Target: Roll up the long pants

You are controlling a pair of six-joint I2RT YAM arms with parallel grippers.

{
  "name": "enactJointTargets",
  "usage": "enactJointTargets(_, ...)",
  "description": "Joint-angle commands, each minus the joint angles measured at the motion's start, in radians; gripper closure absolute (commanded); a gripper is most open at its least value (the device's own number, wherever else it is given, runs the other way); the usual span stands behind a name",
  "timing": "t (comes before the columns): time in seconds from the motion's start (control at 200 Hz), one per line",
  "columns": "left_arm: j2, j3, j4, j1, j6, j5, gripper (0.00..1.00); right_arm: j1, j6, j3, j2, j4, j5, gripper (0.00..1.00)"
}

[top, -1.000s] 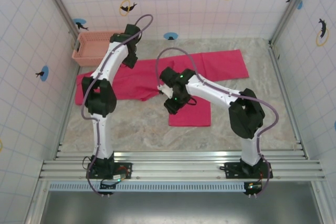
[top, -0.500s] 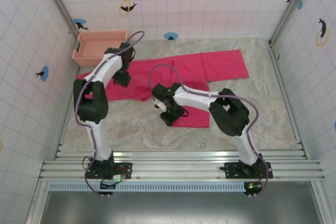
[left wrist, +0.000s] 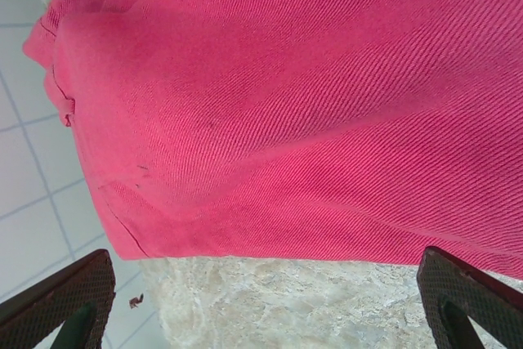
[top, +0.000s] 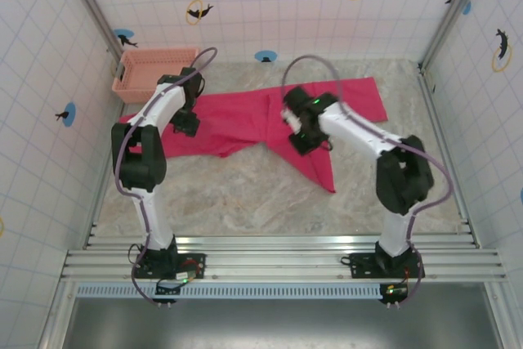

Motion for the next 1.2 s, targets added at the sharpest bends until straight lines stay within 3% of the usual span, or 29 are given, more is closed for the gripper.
enactJointTargets(0.0,0.013,0.024,-0.033,0.025,-0.003,0.011,0.03,-0.151,-0.145,0.131,-0.036,-0.089,0.144,1.0)
enactJointTargets(0.28,0.031,0.061,-0.078,0.037,0.009,-0.007,0.03,-0.402,-0.178,0.464,0.19,-0.068,0.198,1.0)
enactJointTargets(0.701,0.084,0.156,-0.177,0.062,-0.014,-0.038,0.03,-0.569,-0.242,1.043,0.633,-0.076,0.321,1.0)
enactJointTargets(0.936,0.131,0.17,-0.221,0.08,-0.05,-0.045,0.03,-0.615,-0.212,1.105,0.753,0.11,0.232,0.98)
enactJointTargets(0.991,0.141,0.18,-0.229,0.089,-0.056,-0.039,0.03,-0.614,-0.198,1.107,0.781,0.146,0.231,0.87)
enactJointTargets(1.111,0.151,0.186,-0.239,0.109,-0.073,-0.044,0.03,-0.609,-0.177,1.132,0.833,0.219,0.199,0.36)
enactJointTargets(1.196,0.155,0.175,-0.235,0.119,-0.075,-0.044,0.03,-0.609,-0.153,1.149,0.837,0.252,0.203,0.19)
